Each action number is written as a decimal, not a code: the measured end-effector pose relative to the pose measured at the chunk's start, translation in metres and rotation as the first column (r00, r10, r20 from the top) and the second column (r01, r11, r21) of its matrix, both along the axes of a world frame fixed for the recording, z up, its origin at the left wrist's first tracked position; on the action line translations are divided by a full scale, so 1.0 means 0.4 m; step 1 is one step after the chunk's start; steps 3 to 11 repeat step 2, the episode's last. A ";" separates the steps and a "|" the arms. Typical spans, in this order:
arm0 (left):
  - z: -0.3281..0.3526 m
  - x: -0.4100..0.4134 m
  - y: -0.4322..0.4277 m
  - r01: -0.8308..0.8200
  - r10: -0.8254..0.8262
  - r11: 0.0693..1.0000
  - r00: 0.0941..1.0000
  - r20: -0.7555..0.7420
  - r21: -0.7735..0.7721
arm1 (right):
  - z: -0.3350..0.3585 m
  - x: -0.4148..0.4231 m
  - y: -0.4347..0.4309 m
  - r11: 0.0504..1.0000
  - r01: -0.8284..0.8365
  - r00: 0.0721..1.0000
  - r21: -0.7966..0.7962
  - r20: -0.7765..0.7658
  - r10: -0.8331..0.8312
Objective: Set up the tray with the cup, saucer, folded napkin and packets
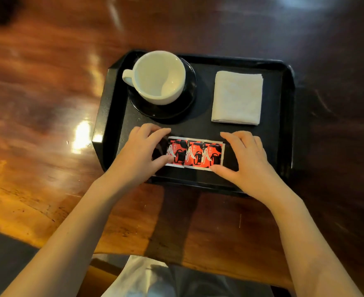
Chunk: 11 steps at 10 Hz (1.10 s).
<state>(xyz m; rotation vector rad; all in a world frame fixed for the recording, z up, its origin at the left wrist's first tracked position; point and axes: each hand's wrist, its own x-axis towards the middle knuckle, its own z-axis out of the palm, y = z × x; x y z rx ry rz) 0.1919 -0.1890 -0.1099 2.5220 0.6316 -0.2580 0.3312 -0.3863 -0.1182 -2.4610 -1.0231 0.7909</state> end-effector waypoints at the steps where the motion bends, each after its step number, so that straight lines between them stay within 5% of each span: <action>1: 0.031 0.017 0.013 0.004 -0.009 0.999 0.997 -0.083 -0.053 | 0.047 0.027 -0.002 0.994 -0.038 0.996 -0.107 -0.087 0.028; 2: 0.056 0.037 0.012 0.030 -0.042 0.996 0.987 -0.154 -0.083 | 0.084 0.040 0.008 0.978 -0.065 0.989 -0.197 -0.143 0.037; 11: 0.056 0.037 0.012 0.030 -0.042 0.996 0.987 -0.154 -0.083 | 0.084 0.040 0.008 0.978 -0.065 0.989 -0.197 -0.143 0.037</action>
